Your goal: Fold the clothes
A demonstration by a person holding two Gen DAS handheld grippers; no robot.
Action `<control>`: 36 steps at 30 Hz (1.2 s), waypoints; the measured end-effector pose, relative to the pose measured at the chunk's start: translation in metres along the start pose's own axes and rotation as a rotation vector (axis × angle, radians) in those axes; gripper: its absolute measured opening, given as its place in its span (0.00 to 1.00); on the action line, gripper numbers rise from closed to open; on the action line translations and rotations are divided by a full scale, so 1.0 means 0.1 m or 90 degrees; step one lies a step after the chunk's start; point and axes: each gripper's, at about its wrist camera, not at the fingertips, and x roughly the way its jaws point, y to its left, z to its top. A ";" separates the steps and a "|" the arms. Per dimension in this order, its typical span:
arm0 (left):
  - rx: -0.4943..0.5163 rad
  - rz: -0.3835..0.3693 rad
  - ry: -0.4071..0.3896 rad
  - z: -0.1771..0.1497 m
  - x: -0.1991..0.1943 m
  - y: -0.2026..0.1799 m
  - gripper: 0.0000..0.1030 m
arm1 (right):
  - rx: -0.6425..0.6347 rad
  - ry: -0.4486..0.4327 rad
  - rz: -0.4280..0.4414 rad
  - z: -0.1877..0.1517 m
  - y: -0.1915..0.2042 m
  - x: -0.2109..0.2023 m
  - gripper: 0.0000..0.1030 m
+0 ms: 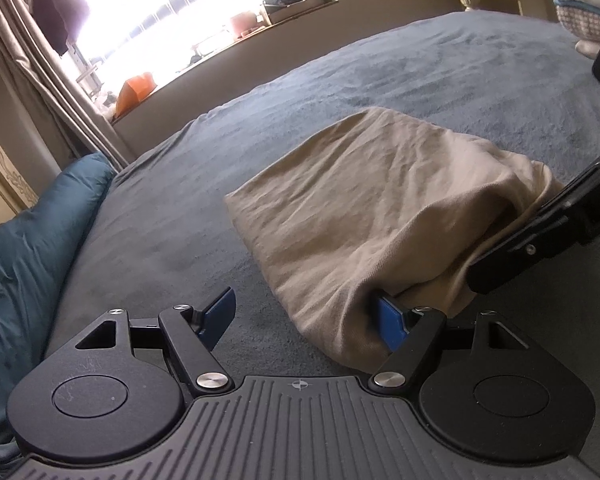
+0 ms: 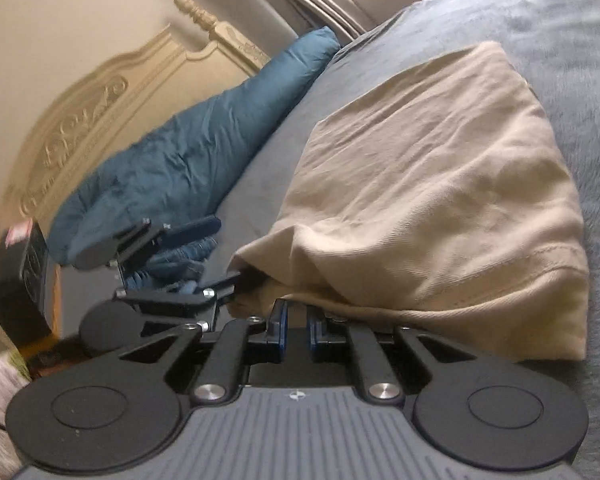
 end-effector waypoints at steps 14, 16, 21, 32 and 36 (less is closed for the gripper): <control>0.040 -0.075 -0.019 -0.08 -0.10 -0.14 0.76 | 0.124 -0.022 0.027 0.08 -0.29 0.22 0.09; 0.070 -0.056 -0.017 -0.09 -0.06 -0.23 0.76 | 0.128 -0.021 0.029 0.06 -0.30 0.21 0.09; 0.011 -0.067 -0.014 -0.05 0.01 -0.14 0.76 | 0.139 -0.022 0.028 0.01 -0.33 0.21 0.09; -0.036 -0.056 -0.003 -0.07 0.13 -0.08 0.77 | -0.014 0.013 -0.020 0.04 0.01 0.07 0.13; -0.063 -0.057 0.000 -0.07 0.15 -0.03 0.78 | -0.183 0.039 -0.032 0.10 0.39 -0.15 0.19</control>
